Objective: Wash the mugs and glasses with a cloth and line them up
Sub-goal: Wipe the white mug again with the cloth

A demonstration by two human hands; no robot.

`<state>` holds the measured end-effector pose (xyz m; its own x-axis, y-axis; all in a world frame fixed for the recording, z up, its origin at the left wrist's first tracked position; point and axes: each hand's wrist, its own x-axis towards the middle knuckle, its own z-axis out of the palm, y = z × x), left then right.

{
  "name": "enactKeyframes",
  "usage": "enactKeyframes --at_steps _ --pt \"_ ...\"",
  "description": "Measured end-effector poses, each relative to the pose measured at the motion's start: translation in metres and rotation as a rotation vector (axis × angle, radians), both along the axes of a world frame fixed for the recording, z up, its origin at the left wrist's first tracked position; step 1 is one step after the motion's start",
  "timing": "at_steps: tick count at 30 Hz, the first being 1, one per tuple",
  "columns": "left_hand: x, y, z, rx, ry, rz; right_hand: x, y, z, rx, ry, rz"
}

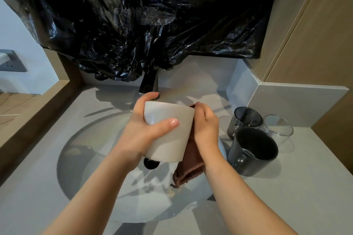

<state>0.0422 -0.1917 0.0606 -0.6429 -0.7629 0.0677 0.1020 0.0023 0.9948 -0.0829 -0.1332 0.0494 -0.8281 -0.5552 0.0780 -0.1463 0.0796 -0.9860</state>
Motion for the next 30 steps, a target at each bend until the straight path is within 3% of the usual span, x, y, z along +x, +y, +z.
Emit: enactKeyframes --at_steps 5,8,10,13,17,20,22,27,30 --pt "0.009 -0.006 0.006 -0.484 -0.079 -0.154 -0.024 -0.003 0.024 0.227 -0.268 0.179" --pt "0.011 -0.009 0.005 -0.613 -0.103 -0.192 -0.025 -0.004 0.022 0.206 -0.366 0.245" --pt "0.009 -0.007 0.002 -0.474 -0.021 -0.130 -0.016 -0.005 0.017 0.072 -0.278 0.154" --pt "0.001 -0.005 -0.003 -0.028 0.128 0.002 0.007 0.001 0.004 -0.190 -0.009 0.104" --pt "-0.005 -0.009 -0.003 0.534 0.219 -0.042 0.021 0.009 -0.018 -0.265 0.324 0.222" --pt "-0.002 -0.011 -0.007 0.604 0.240 -0.073 0.016 0.006 -0.016 -0.221 0.474 0.273" --pt "-0.003 -0.012 -0.008 0.517 0.200 -0.032 0.009 0.002 -0.008 -0.195 0.372 0.246" --pt "-0.002 -0.010 -0.005 0.107 0.112 0.045 -0.001 -0.013 0.008 -0.039 -0.113 0.088" --pt "-0.002 -0.004 -0.011 0.066 0.139 0.057 -0.006 -0.013 0.014 0.035 -0.409 0.038"
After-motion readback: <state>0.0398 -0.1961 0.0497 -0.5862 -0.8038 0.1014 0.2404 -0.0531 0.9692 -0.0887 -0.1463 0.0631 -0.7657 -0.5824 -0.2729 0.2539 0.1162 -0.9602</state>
